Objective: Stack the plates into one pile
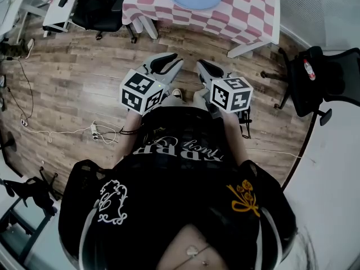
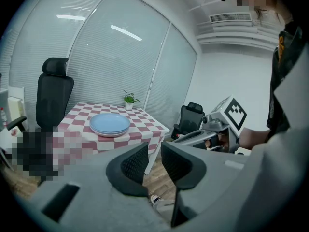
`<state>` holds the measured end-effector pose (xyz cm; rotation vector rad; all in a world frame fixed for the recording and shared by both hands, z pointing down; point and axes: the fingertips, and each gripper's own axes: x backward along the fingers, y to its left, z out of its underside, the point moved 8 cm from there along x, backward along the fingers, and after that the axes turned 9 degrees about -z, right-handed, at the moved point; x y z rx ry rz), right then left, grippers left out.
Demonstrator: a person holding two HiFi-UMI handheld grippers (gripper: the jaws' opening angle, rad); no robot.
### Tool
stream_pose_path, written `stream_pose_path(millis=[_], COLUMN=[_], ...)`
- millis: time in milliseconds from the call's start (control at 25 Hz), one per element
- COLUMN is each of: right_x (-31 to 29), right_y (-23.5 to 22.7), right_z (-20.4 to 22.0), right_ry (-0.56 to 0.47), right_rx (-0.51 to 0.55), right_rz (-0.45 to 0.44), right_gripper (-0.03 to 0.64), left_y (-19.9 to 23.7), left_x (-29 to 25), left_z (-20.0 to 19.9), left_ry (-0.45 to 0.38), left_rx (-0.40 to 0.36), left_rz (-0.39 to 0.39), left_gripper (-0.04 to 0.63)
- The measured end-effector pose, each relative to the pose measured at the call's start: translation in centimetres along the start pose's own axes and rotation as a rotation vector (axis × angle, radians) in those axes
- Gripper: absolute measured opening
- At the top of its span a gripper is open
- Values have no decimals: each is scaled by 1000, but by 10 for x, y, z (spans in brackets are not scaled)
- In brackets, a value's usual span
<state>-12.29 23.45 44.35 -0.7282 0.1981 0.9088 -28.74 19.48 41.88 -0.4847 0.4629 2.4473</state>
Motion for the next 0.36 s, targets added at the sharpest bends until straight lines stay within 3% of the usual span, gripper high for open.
stream_pose_path(millis=[360], right_x=[2], right_y=[-5], right_z=[0], right_ry=[19], right_rx=[12], right_rz=[-1], right_gripper=[28], left_y=[-3], left_x=[-8], left_z=[-2], left_ry=[1], left_rx=[4], left_rz=[-4], left_gripper=[95])
